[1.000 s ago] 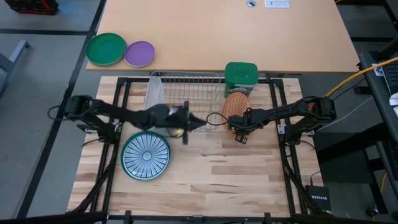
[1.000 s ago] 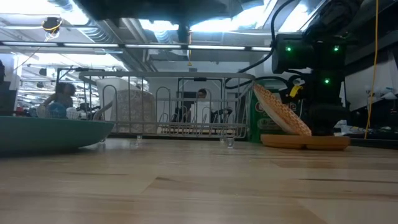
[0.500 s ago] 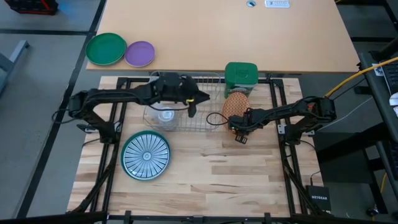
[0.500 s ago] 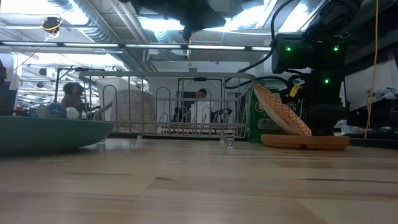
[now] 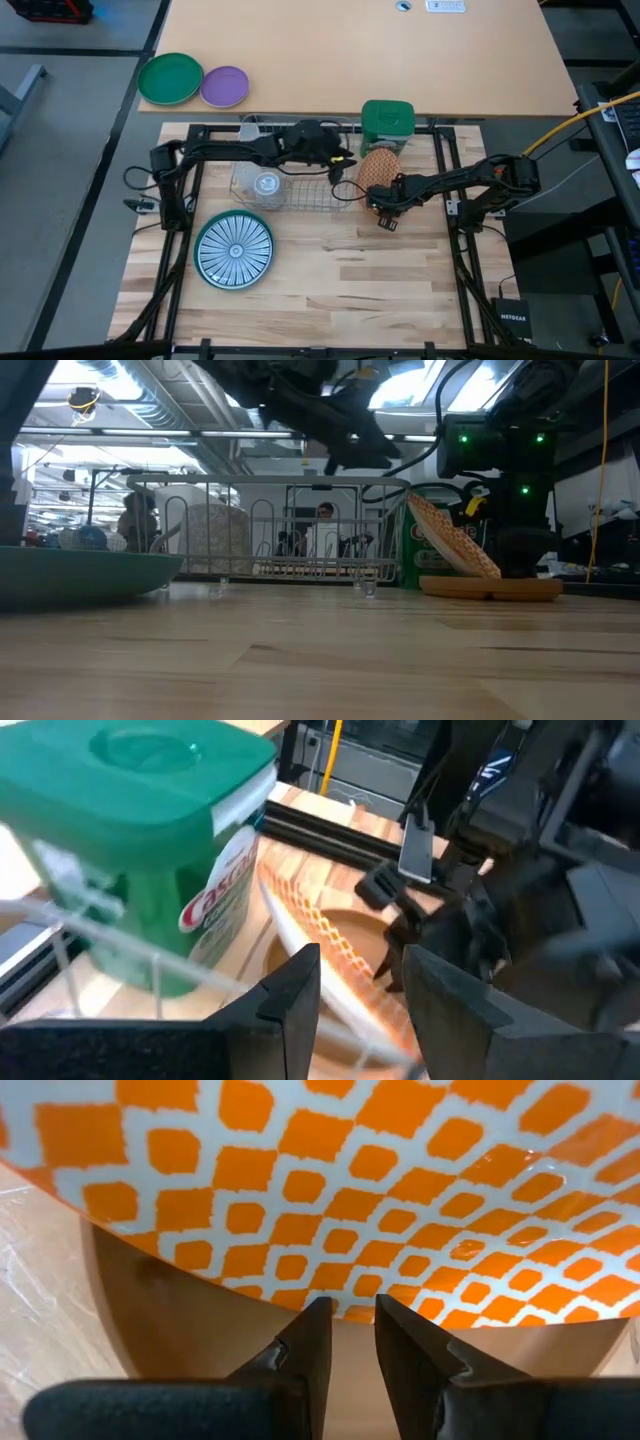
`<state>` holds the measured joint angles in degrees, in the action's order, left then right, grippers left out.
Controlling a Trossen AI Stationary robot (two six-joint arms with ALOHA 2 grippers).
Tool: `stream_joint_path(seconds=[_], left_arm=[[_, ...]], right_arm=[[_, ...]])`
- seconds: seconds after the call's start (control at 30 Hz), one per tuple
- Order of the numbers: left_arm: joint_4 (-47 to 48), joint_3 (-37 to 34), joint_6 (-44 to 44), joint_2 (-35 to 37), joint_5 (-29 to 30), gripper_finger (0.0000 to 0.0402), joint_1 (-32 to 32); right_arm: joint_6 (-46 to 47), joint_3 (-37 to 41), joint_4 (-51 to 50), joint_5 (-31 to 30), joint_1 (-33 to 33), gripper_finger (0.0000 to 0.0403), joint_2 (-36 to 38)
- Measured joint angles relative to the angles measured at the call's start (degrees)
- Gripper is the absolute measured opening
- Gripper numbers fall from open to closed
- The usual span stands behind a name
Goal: Sort dishes
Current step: Put the orange plate in the dish rack
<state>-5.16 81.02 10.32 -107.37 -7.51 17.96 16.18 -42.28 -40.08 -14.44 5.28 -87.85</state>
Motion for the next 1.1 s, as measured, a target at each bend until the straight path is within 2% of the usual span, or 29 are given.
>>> stream_joint_path(seconds=[0.13, 0.3, 0.57, 0.97, 1.1], left_arm=[[0.5, 5.6, 0.0, -4.3, 0.0, 0.0132, 0.0], [6.1, 10.7, -1.6, -8.6, 0.2, 0.0131, 0.0], [5.8, 11.4, -1.5, -12.4, 0.9, 0.0131, 0.0], [5.3, 11.5, -7.7, -12.9, 1.5, 0.0131, -1.6], [5.7, 11.5, -7.9, -13.0, 1.3, 0.0117, -1.9]], right_arm=[[0.0, 0.0, 0.0, 0.0, 0.0, 0.0088, 0.0], [0.0, 0.0, 0.0, 0.0, 0.0, 0.0088, 0.0], [0.0, 0.0, 0.0, 0.0, 0.0, 0.0088, 0.0], [0.0, 0.0, 0.0, 0.2, 0.0, 0.0088, 0.0], [0.0, 0.1, 0.0, 0.4, 0.0, 0.0088, 0.0]])
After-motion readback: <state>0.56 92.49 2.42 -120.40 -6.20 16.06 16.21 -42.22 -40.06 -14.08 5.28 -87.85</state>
